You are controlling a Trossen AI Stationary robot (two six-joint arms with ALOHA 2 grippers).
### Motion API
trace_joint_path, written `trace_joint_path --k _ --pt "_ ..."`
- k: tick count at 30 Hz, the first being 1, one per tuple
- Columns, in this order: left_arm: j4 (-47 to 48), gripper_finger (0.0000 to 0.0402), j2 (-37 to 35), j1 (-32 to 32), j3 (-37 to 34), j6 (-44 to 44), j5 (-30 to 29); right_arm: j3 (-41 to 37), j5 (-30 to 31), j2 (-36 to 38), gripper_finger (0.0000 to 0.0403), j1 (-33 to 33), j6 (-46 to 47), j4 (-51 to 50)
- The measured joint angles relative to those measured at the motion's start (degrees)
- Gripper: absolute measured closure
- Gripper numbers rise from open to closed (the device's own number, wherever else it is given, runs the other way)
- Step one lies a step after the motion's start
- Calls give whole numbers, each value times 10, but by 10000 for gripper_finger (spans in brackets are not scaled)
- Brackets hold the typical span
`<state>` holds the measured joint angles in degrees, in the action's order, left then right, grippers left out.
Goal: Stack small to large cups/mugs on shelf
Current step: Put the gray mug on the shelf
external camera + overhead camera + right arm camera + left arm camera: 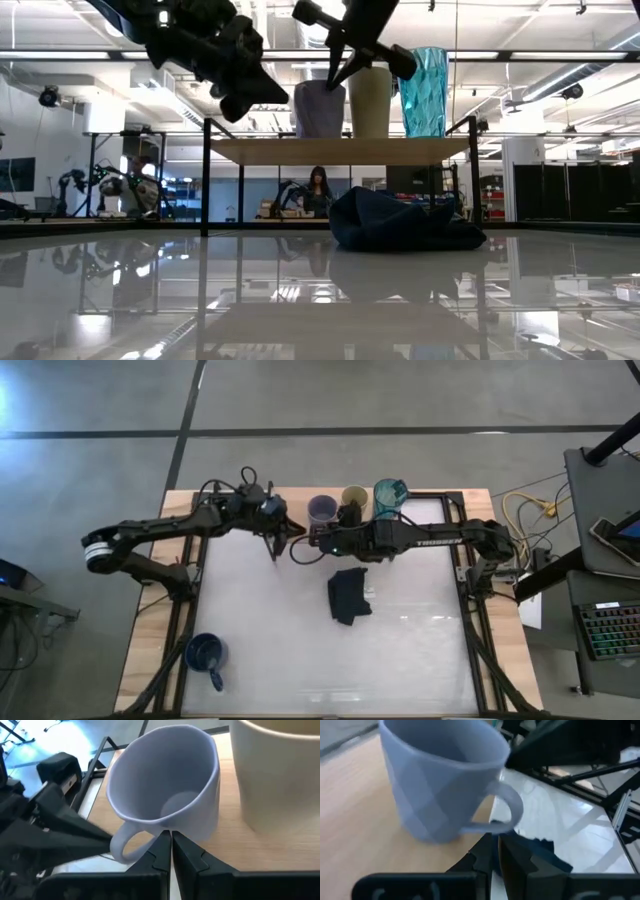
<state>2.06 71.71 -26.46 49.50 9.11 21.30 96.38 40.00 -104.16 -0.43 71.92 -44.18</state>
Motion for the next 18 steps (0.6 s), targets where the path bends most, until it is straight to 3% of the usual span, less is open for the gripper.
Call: trace_joint_path --k 18 --pt "-66 387 59 0 21 41 40 0 -14 0 394 -8 -25 -1"
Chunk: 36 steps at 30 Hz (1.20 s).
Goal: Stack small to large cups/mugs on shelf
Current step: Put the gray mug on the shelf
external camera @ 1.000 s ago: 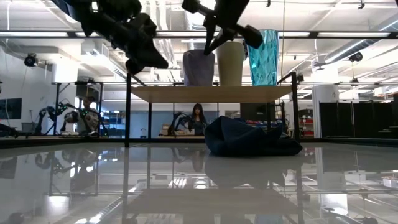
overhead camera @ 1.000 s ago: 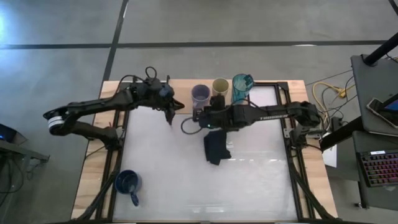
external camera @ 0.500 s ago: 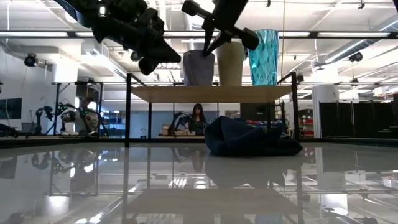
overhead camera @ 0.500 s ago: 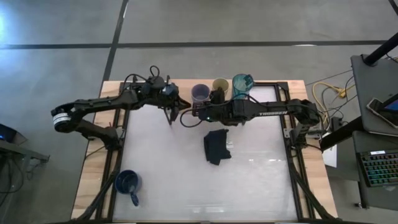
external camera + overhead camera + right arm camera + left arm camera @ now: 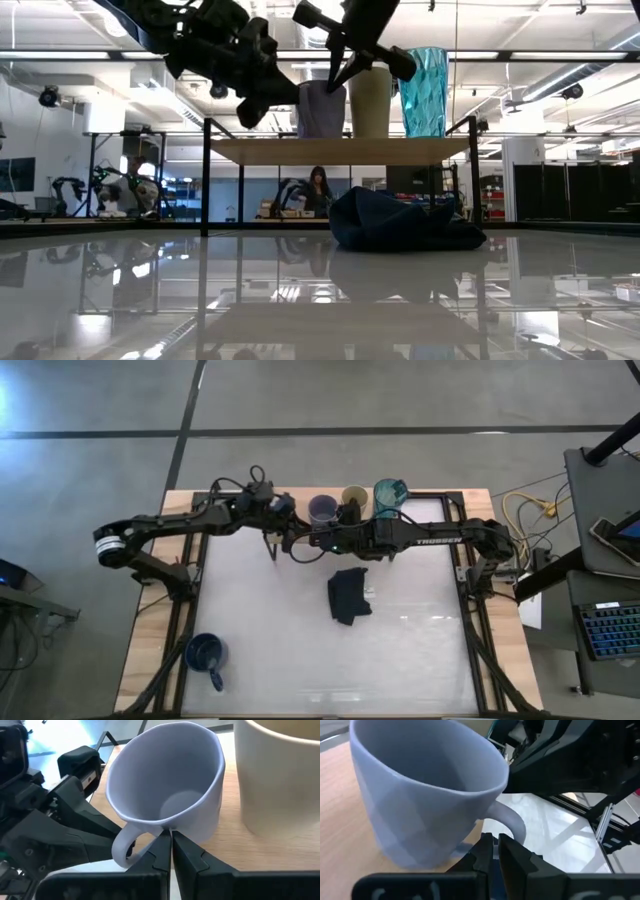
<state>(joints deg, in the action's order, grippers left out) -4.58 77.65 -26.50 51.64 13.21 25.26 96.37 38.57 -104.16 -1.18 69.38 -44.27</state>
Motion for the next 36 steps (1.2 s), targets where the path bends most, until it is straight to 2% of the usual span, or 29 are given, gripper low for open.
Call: trace_joint_path --k 26,36 --pt "-14 387 20 7 3 -1 -4 0 0 0 394 -5 3 3" --pt "-14 387 11 7 3 -16 -40 0 0 1 394 4 -4 2"
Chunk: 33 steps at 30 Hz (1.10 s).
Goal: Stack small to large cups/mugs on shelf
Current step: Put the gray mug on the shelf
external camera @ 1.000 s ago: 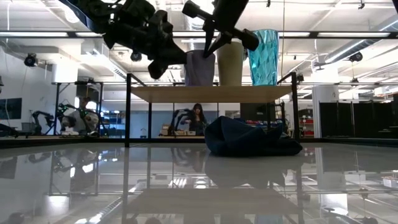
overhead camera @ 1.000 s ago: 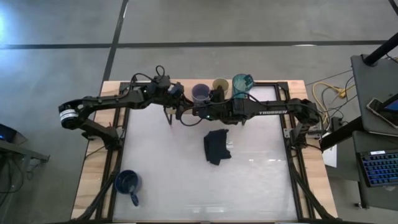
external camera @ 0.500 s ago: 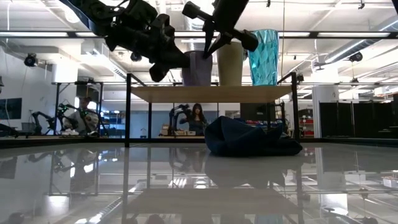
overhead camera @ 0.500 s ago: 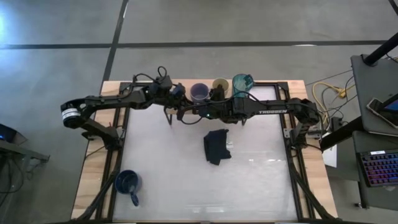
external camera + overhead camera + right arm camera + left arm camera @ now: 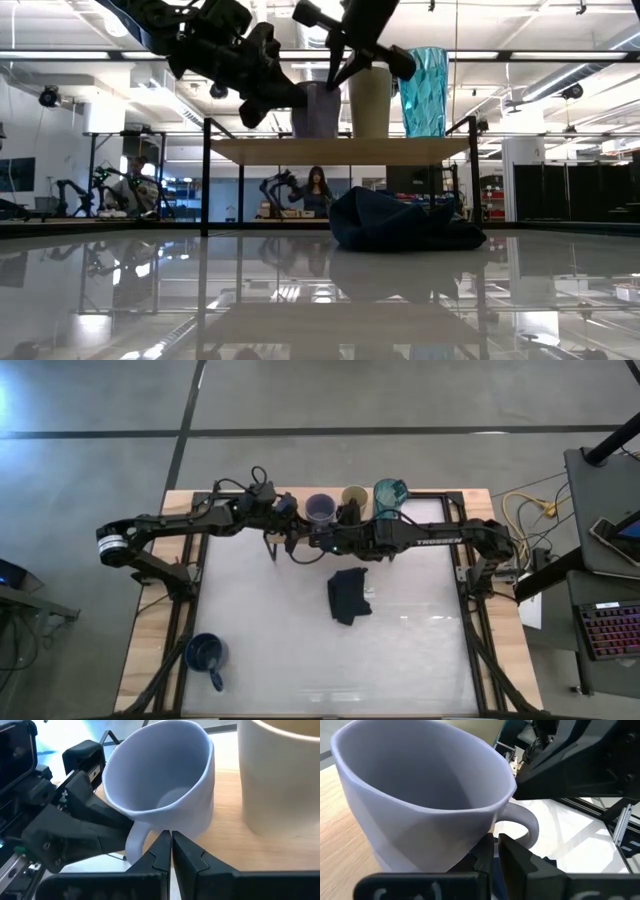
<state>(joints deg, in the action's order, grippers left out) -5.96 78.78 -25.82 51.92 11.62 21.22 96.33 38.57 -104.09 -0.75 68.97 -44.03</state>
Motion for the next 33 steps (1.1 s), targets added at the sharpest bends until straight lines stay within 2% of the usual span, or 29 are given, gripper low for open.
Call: trace_joint_path --k 18,26,33 --pt "-7 387 -1 -1 0 -5 -7 0 5 0 394 42 26 -1" --pt "-13 387 -2 -1 0 -15 -7 0 34 1 394 72 46 0" --pt "-5 387 -2 -3 0 -15 -7 0 36 1 394 88 60 0"
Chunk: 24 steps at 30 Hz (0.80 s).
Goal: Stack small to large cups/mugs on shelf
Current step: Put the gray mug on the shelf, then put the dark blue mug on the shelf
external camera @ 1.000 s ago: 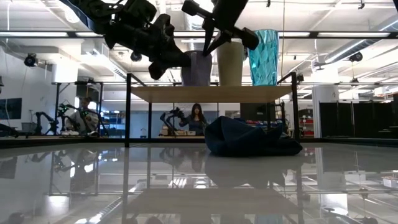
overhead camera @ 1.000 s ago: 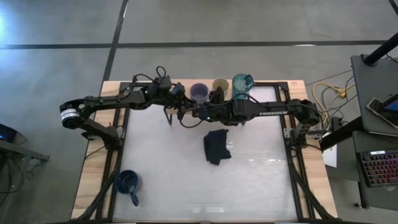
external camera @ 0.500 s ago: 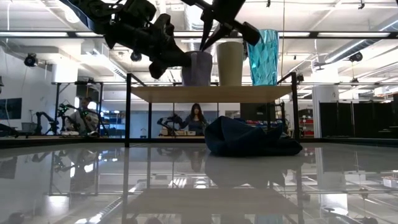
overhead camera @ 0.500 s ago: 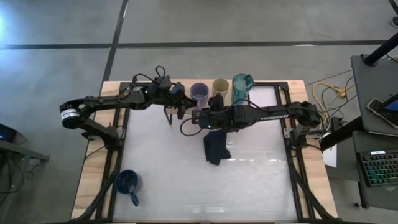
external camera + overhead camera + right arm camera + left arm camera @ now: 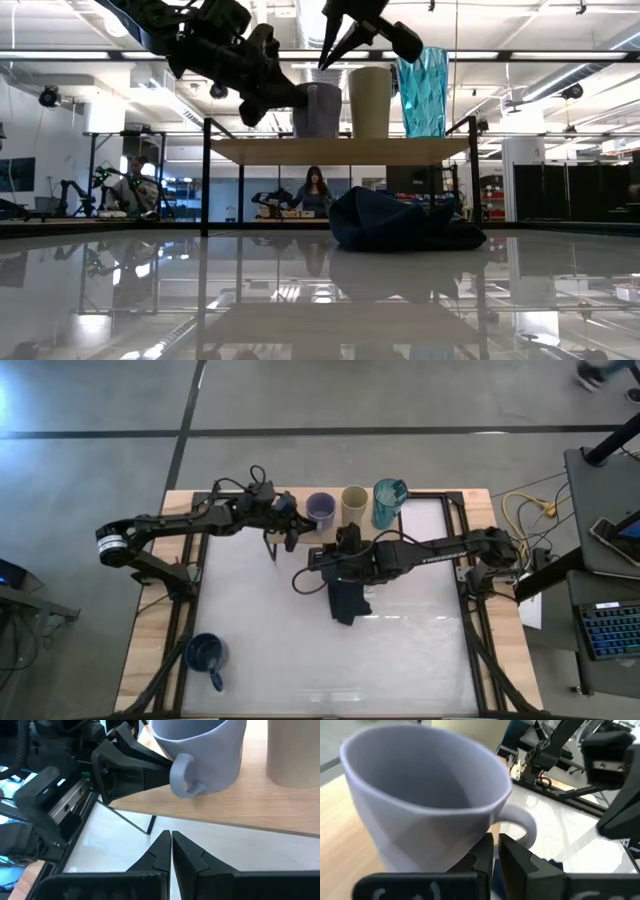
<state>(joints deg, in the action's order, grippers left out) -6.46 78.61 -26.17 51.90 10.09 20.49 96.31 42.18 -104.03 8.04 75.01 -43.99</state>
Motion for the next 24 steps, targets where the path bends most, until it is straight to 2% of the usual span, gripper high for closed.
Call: trace_joint_path --k 5,8,14,17,24 --pt "65 387 -22 0 -1 29 3 0 -16 0 394 11 0 0" --pt "100 387 -49 0 -1 45 39 0 -32 0 391 19 -5 0" --pt "183 385 -152 1 -1 57 57 0 -34 0 347 40 -15 2" --pt "276 376 -206 2 -1 60 44 0 -38 0 314 49 -15 3" --pt "583 369 -329 9 0 78 3 0 -52 0 250 70 -42 2"
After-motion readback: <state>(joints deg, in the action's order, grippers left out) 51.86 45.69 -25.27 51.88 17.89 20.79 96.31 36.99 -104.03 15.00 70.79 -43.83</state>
